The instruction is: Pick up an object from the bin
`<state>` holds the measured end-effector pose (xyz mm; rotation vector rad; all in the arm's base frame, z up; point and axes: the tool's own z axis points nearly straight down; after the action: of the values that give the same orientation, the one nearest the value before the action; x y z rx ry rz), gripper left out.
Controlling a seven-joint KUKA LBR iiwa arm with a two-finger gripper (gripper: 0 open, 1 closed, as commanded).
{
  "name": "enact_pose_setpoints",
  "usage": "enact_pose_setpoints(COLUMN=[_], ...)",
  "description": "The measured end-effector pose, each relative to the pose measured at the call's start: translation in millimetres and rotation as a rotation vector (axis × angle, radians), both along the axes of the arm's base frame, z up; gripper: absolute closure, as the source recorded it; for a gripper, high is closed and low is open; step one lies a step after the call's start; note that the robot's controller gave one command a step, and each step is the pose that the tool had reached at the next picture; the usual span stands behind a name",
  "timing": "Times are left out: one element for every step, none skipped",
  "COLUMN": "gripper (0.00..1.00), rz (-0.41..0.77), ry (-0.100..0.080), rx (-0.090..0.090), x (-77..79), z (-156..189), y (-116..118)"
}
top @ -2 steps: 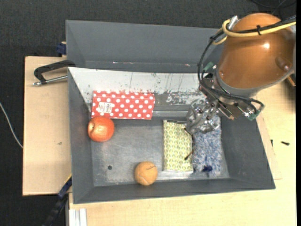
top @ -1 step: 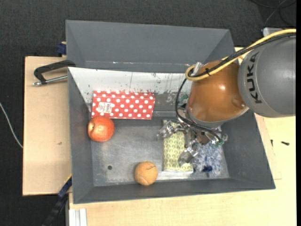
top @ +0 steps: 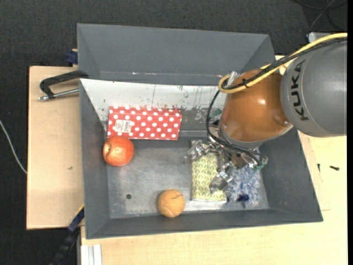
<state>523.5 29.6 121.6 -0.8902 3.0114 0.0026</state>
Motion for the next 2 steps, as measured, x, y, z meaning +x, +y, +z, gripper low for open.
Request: enact_pose_setpoints(gripper=[1.0,1.0], rz=[0.078,0.079], ry=[-0.002,-0.003], rx=[0.0,0.0], x=[14.9,15.0], z=[-46.4,-46.3], y=[-3.2,-3.0])
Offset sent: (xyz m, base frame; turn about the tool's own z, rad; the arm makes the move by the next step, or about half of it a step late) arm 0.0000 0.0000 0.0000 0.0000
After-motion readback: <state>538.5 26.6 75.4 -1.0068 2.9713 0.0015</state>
